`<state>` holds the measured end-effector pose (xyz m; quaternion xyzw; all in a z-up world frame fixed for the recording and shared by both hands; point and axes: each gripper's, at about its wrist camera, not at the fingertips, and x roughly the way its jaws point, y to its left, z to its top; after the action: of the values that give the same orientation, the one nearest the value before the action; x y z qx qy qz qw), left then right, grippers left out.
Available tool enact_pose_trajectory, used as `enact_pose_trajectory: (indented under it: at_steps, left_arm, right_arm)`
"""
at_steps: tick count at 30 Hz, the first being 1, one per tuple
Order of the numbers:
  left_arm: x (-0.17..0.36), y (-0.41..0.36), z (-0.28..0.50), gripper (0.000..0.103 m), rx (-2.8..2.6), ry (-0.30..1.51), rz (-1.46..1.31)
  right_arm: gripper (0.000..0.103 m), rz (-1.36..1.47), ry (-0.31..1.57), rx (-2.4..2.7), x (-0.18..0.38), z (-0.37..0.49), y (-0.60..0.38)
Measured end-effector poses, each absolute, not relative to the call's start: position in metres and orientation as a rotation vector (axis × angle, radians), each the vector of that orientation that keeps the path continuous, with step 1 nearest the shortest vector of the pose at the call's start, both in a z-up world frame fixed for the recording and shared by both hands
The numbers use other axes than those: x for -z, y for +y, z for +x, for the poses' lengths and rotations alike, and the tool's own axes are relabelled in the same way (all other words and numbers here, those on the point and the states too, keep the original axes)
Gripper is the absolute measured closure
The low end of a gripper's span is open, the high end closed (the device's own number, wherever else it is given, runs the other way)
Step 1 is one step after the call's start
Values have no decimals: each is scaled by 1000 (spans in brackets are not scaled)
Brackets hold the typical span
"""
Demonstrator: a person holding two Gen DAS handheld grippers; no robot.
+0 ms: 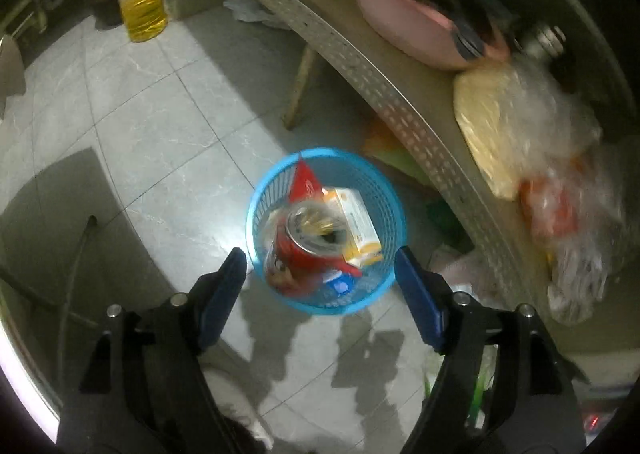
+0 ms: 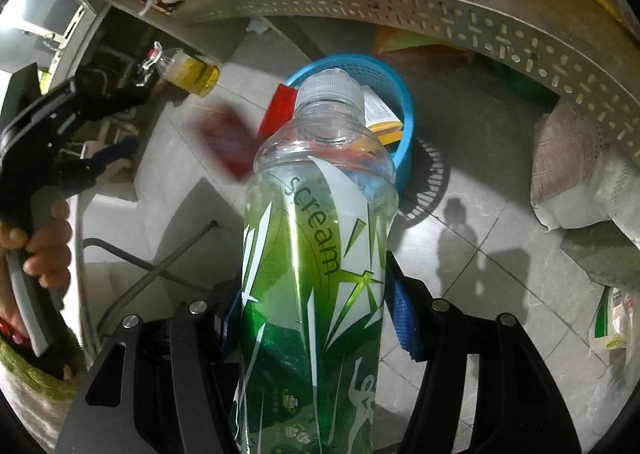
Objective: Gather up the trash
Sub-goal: 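Open both tools to drop the can and bottle into the wastebasket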
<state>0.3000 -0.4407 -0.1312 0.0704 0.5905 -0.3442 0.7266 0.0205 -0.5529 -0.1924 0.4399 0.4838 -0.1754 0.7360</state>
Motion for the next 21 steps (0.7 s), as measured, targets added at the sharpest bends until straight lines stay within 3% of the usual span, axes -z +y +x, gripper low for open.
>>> enact_pose_trajectory:
  at_steps: [9,17,19,20,21]
  left_arm:
    - [76,-389,300,31,785,1202,139]
    - [10,-301,269,28,807,1076,117]
    - [1,-283,256,27,818,1048,118]
    - [-5,-270,248,26,819,1028,121]
    - [-9,-260,242,25,820,1011,123]
  right_arm:
    - [43,926,1114,374,208,53,-554]
    - [43,835,1116,378,224,137,-571]
    - [35,804,1108,399,232,161,-583]
    - [27,768,1106,406,237,175,-588]
    - [26,740,1113,424,241,184,-592]
